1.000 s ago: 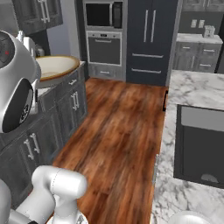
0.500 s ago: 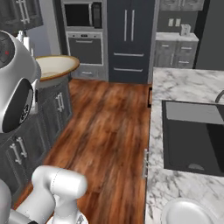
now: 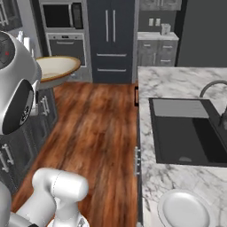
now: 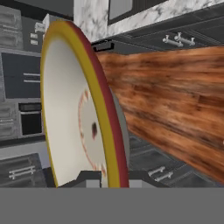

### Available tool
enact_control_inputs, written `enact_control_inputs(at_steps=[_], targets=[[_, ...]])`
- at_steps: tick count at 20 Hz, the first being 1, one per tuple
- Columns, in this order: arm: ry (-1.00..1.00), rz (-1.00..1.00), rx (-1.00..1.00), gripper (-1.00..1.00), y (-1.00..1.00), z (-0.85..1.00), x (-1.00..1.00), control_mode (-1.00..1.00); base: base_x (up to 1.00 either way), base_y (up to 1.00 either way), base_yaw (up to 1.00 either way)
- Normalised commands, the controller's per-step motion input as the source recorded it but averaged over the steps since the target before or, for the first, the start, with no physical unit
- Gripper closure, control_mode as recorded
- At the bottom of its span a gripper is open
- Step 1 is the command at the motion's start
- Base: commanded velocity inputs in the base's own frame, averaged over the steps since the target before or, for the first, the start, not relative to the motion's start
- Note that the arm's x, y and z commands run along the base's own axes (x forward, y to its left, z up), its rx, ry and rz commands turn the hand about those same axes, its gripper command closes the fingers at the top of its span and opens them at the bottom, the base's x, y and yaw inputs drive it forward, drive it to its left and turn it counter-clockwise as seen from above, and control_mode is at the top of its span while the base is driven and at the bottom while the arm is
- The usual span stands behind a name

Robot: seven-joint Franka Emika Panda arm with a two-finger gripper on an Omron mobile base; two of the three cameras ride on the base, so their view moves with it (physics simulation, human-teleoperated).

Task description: Move the bowls from the cabinet to the plates on the dining table.

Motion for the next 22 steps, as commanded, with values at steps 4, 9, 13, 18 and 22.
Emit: enact_control_inputs(at_steps=[4,9,13,18,22], targets=[[0.00,0.00,0.00,1.00,0.00,0.00,0.00,1.00,0.00,0.00,-0.25],[0.00,0.00,0.00,1.00,0.00,0.00,0.00,1.00,0.00,0.00,-0.25],[0.00,0.00,0.00,1.00,0.00,0.00,0.00,1.00,0.00,0.00,-0.25],[0.00,0.00,0.00,1.00,0.00,0.00,0.00,1.00,0.00,0.00,-0.25],[0.00,0.00,0.00,1.00,0.00,0.00,0.00,1.00,0.00,0.00,-0.25]])
